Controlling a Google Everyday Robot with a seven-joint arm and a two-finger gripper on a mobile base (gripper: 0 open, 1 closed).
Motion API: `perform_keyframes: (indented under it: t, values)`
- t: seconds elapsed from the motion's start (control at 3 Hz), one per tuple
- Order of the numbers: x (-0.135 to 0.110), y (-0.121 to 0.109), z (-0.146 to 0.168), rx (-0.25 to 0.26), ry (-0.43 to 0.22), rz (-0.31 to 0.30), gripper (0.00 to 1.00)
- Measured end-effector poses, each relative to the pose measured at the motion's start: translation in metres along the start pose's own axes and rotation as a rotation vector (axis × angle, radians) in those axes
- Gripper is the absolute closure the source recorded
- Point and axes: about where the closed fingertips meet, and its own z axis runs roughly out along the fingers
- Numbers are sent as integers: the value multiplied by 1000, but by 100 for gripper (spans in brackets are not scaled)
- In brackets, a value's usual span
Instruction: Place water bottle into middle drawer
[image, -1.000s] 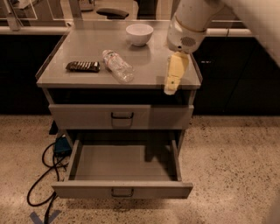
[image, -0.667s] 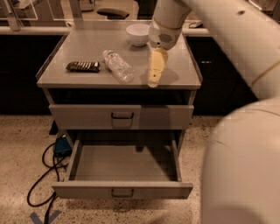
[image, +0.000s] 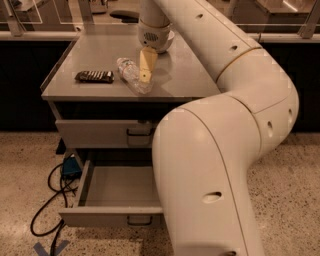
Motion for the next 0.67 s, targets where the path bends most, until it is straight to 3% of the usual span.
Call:
perform_keyframes:
  t: [0.33,0.67]
  values:
    - [-5,-5,4,16,-14,0,0]
    - [3,1,8,9,-130,14,0]
